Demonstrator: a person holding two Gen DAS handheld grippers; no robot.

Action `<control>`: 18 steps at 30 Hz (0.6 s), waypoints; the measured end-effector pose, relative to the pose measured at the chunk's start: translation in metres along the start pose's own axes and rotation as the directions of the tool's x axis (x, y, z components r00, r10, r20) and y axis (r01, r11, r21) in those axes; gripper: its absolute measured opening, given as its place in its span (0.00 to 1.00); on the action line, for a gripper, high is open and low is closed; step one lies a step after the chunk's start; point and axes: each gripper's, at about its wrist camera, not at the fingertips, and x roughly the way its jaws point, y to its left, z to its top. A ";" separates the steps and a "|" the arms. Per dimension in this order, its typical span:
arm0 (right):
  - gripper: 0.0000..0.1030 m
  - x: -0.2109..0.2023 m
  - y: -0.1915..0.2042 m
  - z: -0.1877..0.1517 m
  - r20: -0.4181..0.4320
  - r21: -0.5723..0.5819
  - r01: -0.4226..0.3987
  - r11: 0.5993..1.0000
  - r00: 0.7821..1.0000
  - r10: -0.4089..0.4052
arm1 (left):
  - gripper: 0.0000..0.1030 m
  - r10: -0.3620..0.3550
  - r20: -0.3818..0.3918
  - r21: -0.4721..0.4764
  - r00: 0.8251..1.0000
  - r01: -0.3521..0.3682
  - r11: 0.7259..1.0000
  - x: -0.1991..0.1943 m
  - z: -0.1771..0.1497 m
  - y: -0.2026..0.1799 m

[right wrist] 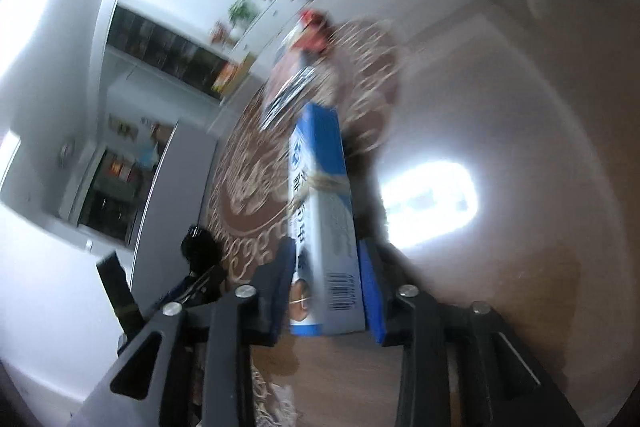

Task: Organize objects
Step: 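Grasp the blue-white ointment box with the right tool while the left tool holds the knit item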

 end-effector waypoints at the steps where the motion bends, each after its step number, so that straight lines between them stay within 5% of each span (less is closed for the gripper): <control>1: 0.39 -0.006 -0.002 0.002 0.011 -0.014 0.030 0.999 1.000 -0.030 | 1.00 0.000 0.000 0.000 1.000 0.000 1.000 0.000 0.000 0.000; 6: 0.80 -0.021 0.024 0.003 0.018 -0.142 0.173 0.975 0.985 -0.172 | 1.00 0.000 0.000 0.000 1.000 0.000 1.000 0.000 0.000 0.000; 9: 0.88 -0.005 0.054 0.000 -0.013 -0.265 0.222 0.938 0.972 -0.234 | 1.00 0.000 0.000 -0.001 1.000 0.000 1.000 0.000 0.000 0.000; 13: 0.89 0.040 0.083 -0.005 -0.039 -0.431 0.339 0.836 0.919 -0.393 | 1.00 0.001 0.000 0.000 1.000 -0.001 1.000 0.000 0.000 0.000; 18: 0.90 0.052 0.088 -0.011 -0.003 -0.486 0.408 0.773 0.884 -0.468 | 1.00 0.001 0.000 0.000 1.000 -0.001 1.000 0.001 0.000 0.000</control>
